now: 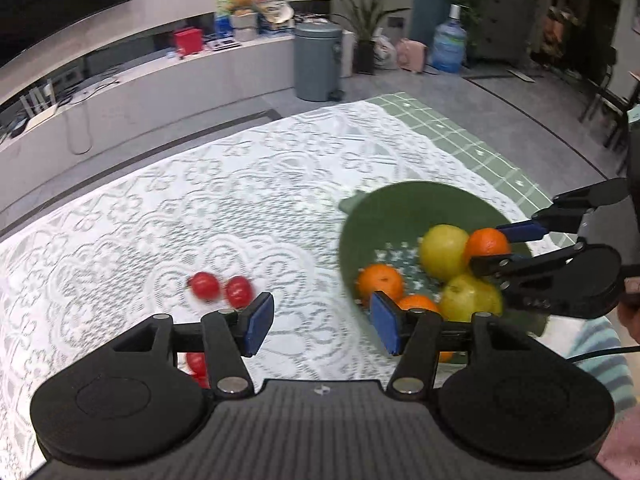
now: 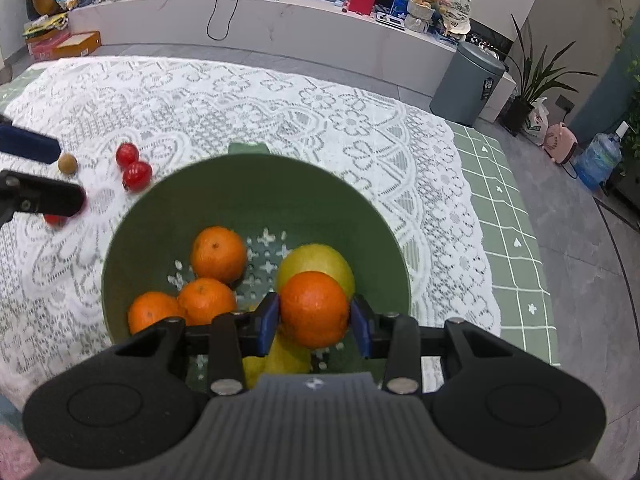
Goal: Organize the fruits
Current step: 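Withdraw both open tools from the colander back toward the kiwis and tomatoes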
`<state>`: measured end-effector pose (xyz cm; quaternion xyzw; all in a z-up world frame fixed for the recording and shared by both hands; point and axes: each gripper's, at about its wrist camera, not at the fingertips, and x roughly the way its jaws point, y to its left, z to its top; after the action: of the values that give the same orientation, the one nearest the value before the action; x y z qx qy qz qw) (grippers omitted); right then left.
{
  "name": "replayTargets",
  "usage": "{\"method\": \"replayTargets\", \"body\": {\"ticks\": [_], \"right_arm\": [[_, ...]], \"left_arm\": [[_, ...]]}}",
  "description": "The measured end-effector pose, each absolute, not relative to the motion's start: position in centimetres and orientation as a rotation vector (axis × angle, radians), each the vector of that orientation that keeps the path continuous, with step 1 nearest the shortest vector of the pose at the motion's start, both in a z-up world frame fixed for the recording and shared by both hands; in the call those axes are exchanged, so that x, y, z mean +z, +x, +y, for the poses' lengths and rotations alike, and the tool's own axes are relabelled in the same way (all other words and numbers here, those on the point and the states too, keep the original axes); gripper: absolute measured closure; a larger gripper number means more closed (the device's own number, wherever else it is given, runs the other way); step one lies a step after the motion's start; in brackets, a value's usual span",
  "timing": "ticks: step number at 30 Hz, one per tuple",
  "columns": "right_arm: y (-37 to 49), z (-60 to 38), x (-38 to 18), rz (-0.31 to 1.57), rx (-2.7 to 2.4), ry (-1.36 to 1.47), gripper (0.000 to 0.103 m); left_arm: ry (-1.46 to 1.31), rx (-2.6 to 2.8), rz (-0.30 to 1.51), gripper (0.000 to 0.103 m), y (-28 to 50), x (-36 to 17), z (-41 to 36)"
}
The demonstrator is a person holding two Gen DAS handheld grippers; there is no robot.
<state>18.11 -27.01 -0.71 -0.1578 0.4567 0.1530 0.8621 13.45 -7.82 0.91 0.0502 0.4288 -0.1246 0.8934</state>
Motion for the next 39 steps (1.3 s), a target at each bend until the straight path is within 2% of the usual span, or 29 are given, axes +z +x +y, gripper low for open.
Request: {"method": "replayTargets", "body": {"ticks": [24, 26, 28, 31, 39], "right_arm": [[20.2, -23.0, -2.9, 1.0, 0.36, -0.304, 0.065], [20.0, -23.1, -2.5, 0.985, 0.347, -0.304, 0.055], [19.6, -23.2, -1.8, 0.964, 0.334, -0.295, 0.041], [19.0, -23.4, -0.8, 0.939, 0.318, -0.271, 0.033], [17.4, -22.5, 2.2, 0.838, 0.333, -0.133, 0.021]], "left_arm": [[0.001, -0.151, 0.926, 0.038, 12.2, -0.3, -3.0], [-0.007, -0.155, 0.92, 0.035, 12.1, -0.3, -2.8], [-0.02, -0.155, 0.911, 0.032, 12.1, -0.3, -2.5], [-0.033, -0.148, 0.894, 0.029, 12.0, -0.2, -2.0], [-0.095, -0.105, 0.815, 0.029, 11.5, 0.1, -0.1]]}}
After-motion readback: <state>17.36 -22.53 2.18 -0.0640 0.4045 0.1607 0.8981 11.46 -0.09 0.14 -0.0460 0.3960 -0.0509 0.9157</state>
